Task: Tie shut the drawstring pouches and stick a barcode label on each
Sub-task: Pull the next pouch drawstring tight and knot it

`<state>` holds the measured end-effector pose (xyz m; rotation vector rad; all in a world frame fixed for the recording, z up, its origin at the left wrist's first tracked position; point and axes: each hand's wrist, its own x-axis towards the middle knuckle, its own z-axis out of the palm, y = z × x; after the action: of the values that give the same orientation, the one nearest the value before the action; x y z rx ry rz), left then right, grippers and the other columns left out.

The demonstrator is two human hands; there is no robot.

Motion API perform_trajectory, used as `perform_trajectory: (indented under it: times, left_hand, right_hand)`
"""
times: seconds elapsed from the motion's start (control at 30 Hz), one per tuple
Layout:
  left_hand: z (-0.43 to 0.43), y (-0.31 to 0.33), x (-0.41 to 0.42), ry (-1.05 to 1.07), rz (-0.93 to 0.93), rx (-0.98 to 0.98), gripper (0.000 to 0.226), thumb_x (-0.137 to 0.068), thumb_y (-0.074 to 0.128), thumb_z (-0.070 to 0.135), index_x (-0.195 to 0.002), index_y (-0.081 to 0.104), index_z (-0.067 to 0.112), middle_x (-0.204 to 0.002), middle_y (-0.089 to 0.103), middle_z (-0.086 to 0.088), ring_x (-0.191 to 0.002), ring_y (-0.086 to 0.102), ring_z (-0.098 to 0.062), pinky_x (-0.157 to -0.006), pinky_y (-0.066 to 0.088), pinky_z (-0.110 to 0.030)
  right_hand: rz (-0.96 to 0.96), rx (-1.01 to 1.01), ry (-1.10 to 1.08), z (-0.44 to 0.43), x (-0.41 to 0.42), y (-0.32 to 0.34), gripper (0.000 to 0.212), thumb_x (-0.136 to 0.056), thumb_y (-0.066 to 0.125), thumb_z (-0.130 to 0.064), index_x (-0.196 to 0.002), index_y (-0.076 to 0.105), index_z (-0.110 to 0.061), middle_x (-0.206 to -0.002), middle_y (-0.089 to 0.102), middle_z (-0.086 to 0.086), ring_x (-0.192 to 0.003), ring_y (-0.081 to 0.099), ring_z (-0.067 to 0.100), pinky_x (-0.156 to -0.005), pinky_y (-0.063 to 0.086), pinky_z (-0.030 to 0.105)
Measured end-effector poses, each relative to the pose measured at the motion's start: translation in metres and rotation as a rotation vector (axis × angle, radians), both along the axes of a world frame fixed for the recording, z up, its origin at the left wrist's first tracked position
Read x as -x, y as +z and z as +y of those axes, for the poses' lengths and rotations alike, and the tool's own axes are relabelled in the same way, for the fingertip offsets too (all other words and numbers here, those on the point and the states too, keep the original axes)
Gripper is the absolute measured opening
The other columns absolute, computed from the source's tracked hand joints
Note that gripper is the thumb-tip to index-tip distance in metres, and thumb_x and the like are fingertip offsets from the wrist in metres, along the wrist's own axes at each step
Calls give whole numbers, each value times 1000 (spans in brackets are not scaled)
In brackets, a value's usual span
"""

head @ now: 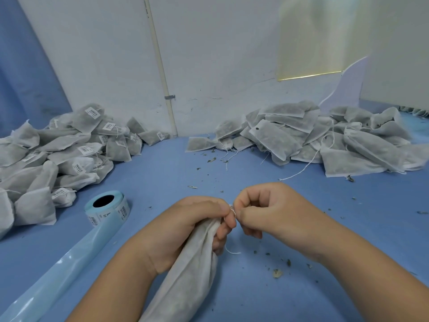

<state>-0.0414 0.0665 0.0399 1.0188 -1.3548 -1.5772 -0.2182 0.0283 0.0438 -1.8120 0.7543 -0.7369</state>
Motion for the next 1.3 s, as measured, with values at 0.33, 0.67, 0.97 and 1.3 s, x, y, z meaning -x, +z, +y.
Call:
perform_trajectory:
  times: [0.33, 0.67, 0.97, 1.3]
  left_hand:
    - [-1, 0, -2, 18, -11, -6, 22, -80, 56, 19, -62, 63, 9, -57, 51, -6, -49, 45, -18, -54, 42, -26]
    - [0, 0, -1, 33, -108, 39, 23, -80, 57, 20, -61, 64, 9, -58, 53, -8, -50, 49, -19, -56, 44, -26]
    - [2, 1, 1, 23, -106, 20, 23, -79, 56, 20, -61, 64, 9, -59, 54, -9, -53, 50, -20, -57, 44, -27]
    - [0, 2, 0, 131, -120, 3, 15, -74, 63, 21, -64, 68, 10, -58, 58, -5, -45, 54, -18, -50, 45, -24]
  right_hand:
    - [12, 38, -21, -2, 2, -1, 8, -80, 67, -17, -75, 72, -19, -61, 61, -5, -58, 55, 6, -55, 43, 22]
    - [11, 69, -50, -2, 1, 0, 13, -79, 66, -8, -68, 71, -12, -51, 56, -7, -49, 51, 2, -49, 40, 14]
    - [47, 77, -36, -2, 0, -2, 15, -77, 60, -7, -66, 67, -16, -52, 57, -10, -51, 51, 1, -52, 40, 12]
    - [62, 75, 2, -4, 2, -3, 9, -67, 57, -23, -66, 66, -25, -58, 60, -6, -62, 49, 15, -64, 40, 35]
